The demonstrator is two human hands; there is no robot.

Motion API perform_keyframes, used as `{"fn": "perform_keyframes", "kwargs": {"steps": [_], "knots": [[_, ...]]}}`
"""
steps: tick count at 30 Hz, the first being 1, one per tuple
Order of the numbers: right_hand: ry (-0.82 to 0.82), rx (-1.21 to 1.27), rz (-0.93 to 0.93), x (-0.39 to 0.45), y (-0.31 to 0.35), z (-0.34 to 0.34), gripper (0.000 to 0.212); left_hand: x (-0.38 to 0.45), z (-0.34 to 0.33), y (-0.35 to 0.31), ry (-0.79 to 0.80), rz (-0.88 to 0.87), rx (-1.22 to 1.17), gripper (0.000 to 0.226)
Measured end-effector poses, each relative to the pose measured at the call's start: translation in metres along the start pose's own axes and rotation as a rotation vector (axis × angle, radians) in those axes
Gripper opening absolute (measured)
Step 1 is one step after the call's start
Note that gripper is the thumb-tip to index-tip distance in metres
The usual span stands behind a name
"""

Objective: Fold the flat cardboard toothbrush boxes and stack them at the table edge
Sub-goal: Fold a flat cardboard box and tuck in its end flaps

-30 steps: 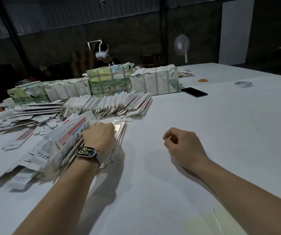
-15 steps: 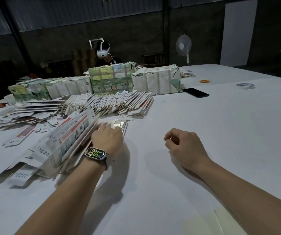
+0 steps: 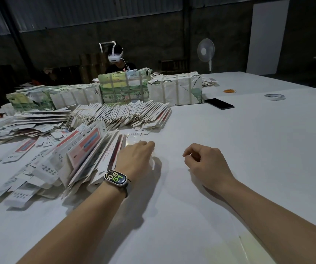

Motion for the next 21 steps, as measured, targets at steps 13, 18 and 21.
{"fn": "perform_keyframes", "kwargs": {"steps": [13, 18, 21], "knots": [[-0.022, 0.399, 0.006, -0.001, 0.005, 0.000, 0.021, -0.028, 0.106, 0.003, -0.680, -0.105, -0.956, 0.029], [0.059, 0.708, -0.033, -0.003, 0.012, -0.011, 0.023, -0.016, 0.035, -0.015, -0.366, 0.141, -1.559, 0.033], [0.042, 0.786, -0.048, -0.002, 0.009, -0.007, 0.019, -0.014, -0.005, -0.035, -0.156, 0.270, -1.842, 0.035]]}}
Point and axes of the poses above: each hand's wrist, its own x-axis towards the middle knuckle, its own z-axis out of the back of the hand, y = z × x, the point moved 9 cm from there along x, towards the middle knuckle, and after that the axes turned 3 degrees about y, right-handed, at the moved point
